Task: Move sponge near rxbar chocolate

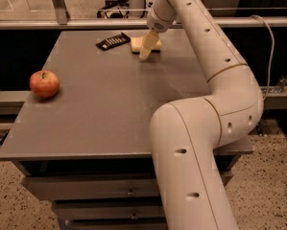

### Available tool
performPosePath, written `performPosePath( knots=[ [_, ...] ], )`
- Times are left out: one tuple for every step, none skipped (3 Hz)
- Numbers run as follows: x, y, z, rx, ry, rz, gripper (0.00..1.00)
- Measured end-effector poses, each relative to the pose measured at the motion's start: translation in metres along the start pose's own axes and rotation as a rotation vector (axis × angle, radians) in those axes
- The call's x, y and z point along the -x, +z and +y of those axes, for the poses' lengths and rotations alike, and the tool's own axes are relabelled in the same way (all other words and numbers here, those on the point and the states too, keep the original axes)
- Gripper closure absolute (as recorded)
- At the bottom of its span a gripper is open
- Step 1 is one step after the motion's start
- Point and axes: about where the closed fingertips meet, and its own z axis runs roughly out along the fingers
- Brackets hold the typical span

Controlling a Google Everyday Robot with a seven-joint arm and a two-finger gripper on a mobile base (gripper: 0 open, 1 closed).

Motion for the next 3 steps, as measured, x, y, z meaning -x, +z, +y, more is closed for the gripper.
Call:
performPosePath(
  knots=[
    [-0.003,-0.017,0.005,0.023,-0.006,-0.05,0.0],
    [-0.024,-0.064,0.009,0.036,0.043,-0.156,0.0],
    [-0.056,-0.129,0.022,0.05,0.138,-0.368,0.0]
  ],
)
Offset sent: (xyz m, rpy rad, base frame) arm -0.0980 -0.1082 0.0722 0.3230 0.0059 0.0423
